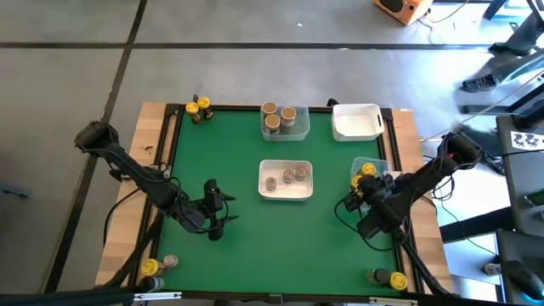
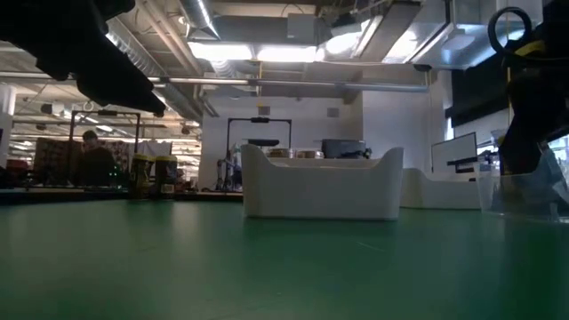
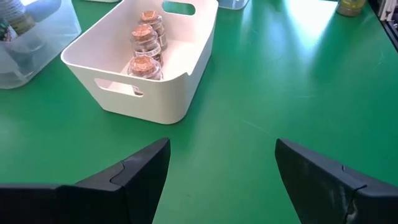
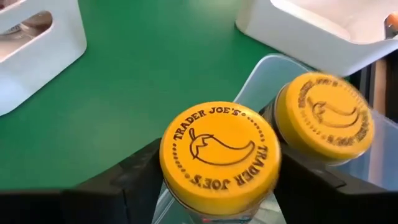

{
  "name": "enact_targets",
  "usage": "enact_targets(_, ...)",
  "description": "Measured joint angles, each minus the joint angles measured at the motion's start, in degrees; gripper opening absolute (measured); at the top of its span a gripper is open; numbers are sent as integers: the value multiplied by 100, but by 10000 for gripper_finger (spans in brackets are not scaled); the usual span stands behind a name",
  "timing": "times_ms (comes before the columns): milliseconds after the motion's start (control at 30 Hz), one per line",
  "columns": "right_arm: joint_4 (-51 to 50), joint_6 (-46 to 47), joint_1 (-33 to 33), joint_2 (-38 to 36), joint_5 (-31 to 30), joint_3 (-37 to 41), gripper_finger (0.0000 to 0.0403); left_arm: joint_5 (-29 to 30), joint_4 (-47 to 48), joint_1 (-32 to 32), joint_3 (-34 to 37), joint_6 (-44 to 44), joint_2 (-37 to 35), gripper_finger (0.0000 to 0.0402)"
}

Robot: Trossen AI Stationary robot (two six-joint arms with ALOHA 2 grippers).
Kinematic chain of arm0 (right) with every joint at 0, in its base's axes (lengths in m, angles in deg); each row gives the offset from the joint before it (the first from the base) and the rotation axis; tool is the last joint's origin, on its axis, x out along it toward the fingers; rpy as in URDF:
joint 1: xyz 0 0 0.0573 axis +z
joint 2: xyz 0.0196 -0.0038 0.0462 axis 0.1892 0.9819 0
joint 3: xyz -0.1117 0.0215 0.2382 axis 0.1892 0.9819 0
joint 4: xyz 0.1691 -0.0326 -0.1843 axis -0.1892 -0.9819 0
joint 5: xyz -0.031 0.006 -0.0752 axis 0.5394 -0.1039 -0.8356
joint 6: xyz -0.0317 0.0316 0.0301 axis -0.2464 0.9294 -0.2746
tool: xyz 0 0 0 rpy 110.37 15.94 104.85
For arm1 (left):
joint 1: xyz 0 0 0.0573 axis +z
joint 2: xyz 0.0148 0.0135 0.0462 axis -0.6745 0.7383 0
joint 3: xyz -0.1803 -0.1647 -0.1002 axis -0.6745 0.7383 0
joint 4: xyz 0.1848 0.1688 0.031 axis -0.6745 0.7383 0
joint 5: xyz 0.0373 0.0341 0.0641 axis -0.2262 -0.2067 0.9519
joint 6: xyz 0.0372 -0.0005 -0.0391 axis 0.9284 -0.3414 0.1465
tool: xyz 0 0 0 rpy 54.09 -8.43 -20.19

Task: Sort spices by type
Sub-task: Put the yellow seasoning can into the bottom white bin, then put the black seasoning bottle into the top white bin

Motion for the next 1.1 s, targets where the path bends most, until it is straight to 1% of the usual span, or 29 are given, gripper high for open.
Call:
enact_targets(200, -9, -1, -2, 4, 272, -1, 318, 45, 0, 0, 0, 0, 0, 288)
enact_targets(267, -158, -23, 0, 4, 301, -65, 333, 45, 0, 0, 0, 0, 0, 288)
enact_targets(367, -699, -31, 0, 7, 360, -361, 348, 51, 0, 0, 0, 0, 0, 288)
enact_targets(467, -1500, -48, 0, 7, 506, -849, 353, 107, 0, 0, 0, 0, 0, 288)
enact_targets(533, -1751, -355, -2, 2, 714, -1192, 352, 117, 1, 0, 0, 0, 0, 288)
enact_targets(600, -1606, -941, -2, -81, 812, -1443, 349, 117, 0, 0, 0, 0, 0, 288)
enact_targets(867, -1460, -2409, 0, -115, 1300, -2395, 343, 128, -11, 2, 0, -9, 0, 288)
enact_targets(967, -1026, -2948, -2, -111, 1473, -2543, 342, 127, -9, 2, 0, -5, 0, 288)
enact_targets(1100, -224, -3576, -2, -109, 1751, -2551, 342, 126, -30, 2, 0, 16, 0, 288)
